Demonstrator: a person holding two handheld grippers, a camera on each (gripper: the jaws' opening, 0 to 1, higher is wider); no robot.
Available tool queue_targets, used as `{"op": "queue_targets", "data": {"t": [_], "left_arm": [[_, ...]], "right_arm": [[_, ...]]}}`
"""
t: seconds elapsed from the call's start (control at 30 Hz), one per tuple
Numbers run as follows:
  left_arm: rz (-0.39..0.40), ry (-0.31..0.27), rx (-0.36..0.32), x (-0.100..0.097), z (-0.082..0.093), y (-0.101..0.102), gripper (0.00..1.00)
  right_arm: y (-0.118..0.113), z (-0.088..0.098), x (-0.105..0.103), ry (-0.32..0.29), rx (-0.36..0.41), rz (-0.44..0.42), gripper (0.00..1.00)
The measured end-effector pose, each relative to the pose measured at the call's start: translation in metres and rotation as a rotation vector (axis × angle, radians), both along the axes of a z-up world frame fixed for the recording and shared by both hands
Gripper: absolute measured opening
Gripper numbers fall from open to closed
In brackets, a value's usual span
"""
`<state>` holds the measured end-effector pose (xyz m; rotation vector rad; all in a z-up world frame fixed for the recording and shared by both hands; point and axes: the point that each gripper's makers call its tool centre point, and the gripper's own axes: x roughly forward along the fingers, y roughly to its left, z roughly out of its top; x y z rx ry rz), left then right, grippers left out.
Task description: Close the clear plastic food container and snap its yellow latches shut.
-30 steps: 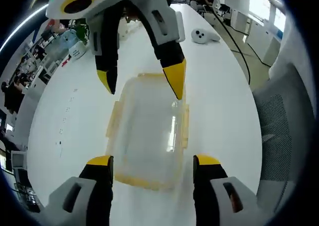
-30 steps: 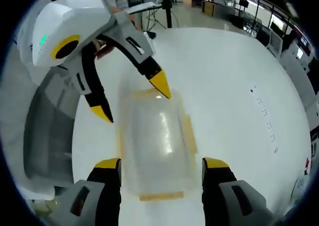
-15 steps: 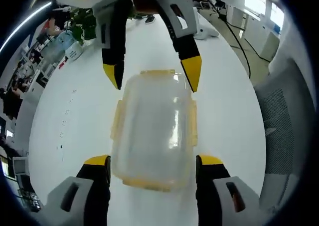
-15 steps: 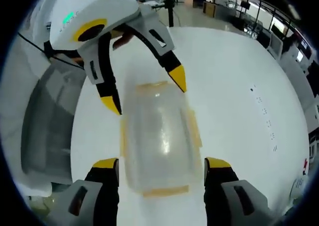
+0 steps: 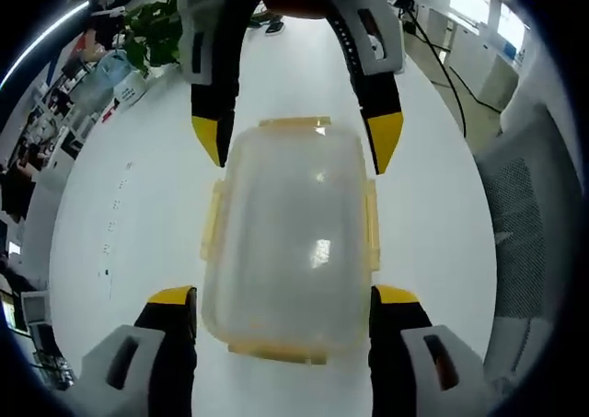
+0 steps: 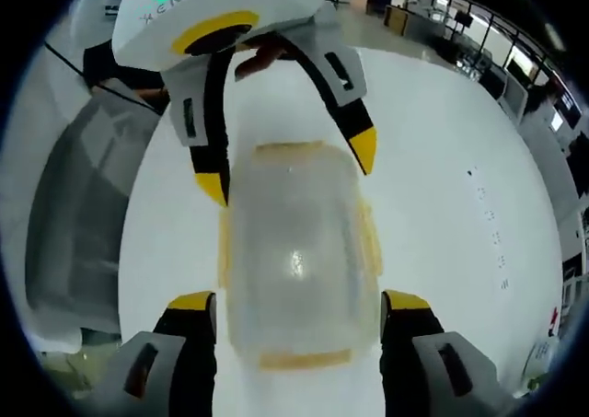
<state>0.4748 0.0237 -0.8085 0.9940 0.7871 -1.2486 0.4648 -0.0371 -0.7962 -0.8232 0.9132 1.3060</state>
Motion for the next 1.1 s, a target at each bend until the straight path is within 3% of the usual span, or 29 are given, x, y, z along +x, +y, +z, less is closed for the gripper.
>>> {"op": "queue_targets", "data": {"t": [1.1], "left_arm": [[-0.045,-0.011,0.024,0.005,-0.013,-0.003,0.85]], "right_arm": [[-0.001,-0.014,0.005,-0.028,-0.032,0.043,0.75]]}}
